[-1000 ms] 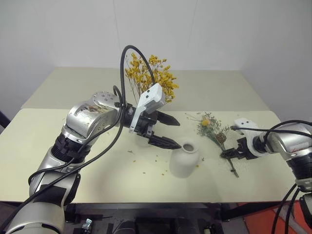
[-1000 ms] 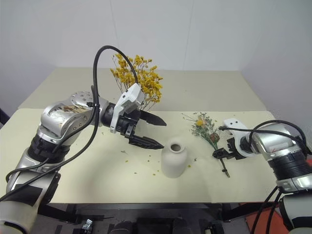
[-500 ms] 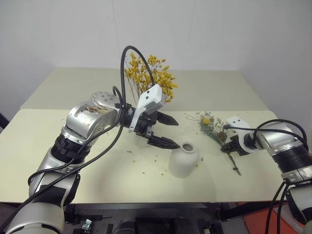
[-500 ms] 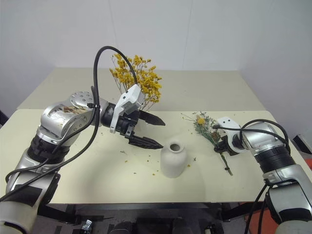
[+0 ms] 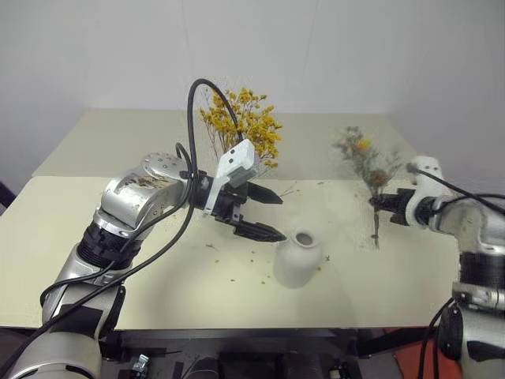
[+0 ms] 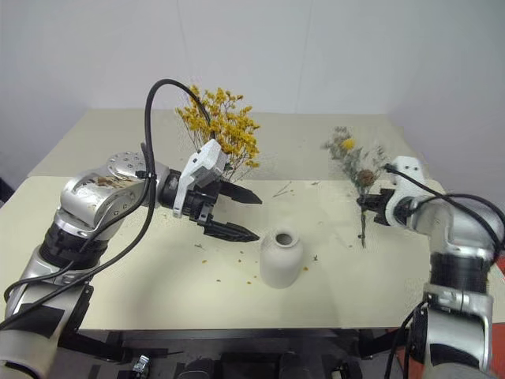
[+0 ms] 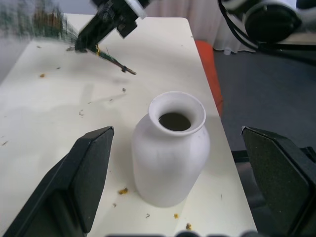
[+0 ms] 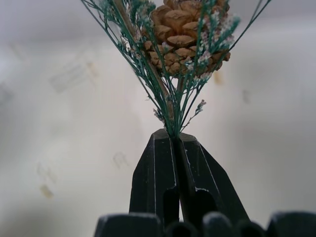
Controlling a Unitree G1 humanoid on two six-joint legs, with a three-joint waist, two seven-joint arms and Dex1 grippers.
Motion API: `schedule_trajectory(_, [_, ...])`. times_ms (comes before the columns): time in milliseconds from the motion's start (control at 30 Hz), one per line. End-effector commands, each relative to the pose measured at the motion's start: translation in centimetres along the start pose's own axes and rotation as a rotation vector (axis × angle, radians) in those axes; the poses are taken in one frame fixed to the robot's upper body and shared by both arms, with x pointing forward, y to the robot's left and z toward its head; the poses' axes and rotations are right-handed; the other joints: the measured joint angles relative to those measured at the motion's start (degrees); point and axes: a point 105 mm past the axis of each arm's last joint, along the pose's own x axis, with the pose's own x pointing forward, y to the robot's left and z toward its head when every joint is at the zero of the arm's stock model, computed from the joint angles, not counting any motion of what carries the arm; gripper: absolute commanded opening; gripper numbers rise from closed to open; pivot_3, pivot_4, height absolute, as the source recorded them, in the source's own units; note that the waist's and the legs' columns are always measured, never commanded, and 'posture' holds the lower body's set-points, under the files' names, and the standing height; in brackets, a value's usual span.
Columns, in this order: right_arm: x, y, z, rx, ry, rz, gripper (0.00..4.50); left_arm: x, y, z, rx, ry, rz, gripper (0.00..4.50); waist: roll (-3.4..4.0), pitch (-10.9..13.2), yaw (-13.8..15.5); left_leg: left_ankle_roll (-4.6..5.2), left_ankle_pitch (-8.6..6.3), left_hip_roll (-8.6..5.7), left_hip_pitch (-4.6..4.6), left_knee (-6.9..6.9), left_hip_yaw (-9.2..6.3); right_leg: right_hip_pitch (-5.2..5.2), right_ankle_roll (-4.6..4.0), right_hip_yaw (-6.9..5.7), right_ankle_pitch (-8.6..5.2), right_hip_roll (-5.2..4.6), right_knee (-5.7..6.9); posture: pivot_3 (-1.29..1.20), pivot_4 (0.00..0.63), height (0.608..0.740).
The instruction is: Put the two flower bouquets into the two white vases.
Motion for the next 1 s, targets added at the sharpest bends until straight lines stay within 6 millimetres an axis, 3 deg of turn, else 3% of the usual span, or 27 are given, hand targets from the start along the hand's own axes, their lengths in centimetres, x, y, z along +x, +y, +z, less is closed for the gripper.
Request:
schedule_trajectory(33, [-2.9, 2.0, 4.0, -0.064, -0.396, 0.069, 0.05, -0.7, -0.3, 0.8, 0.051, -0.027, 0.001, 4.50, 0.01, 0.00, -0.02, 0.00, 0.00, 0.01, 0.01, 0.00, 0.00, 0.01, 0.01, 0.00, 0.00, 0.01, 0.01, 0.00, 0.150, 0.740])
schedule_trajectory(200, [-4.7, 5.6, 5.2, 0.017, -0.585, 0.312, 0.05, -1.0, -0.7, 0.7, 0.060, -0.025, -0.020, 4.50, 0.12, 0.04, -0.67, 0.00, 0.00, -0.01, 0.12, 0.00, 0.07, 0.00, 0.03, 0.13, 0.01, 0.01, 0.08, 0.00, 0.150, 0.740])
schedule_trajectory(433, [-7.9, 11.8, 7.2, 0.015, -0.692, 0.677, 0.05, -1.1, -1.2, -0.1, 0.059, -0.007, -0.043, 4.50, 0.16, 0.07, -0.55, 0.00, 0.00, 0.06, 0.12, -0.03, 0.06, 0.00, 0.01, 0.13, 0.01, 0.09, 0.07, 0.00, 0.150, 0.740])
schedule_trajectory(733, [-8.4, 16.3, 4.1, -0.091, -0.557, 0.874, 0.05, -0.7, -1.2, -1.0, 0.058, 0.000, -0.046, 4.50, 0.16, 0.07, -0.47, 0.00, 0.00, 0.05, 0.11, -0.03, 0.06, 0.00, 0.00, 0.12, 0.00, 0.07, 0.06, 0.00, 0.150, 0.740])
schedule_trajectory(1000, [-7.3, 17.5, 1.9, -0.167, -0.462, 0.903, 0.05, -0.8, -1.7, -1.1, 0.066, 0.003, -0.058, 4.50, 0.16, 0.07, -0.46, 0.00, 0.00, 0.06, 0.11, -0.03, 0.06, 0.00, 0.01, 0.12, -0.01, 0.08, 0.05, 0.00, 0.150, 0.740])
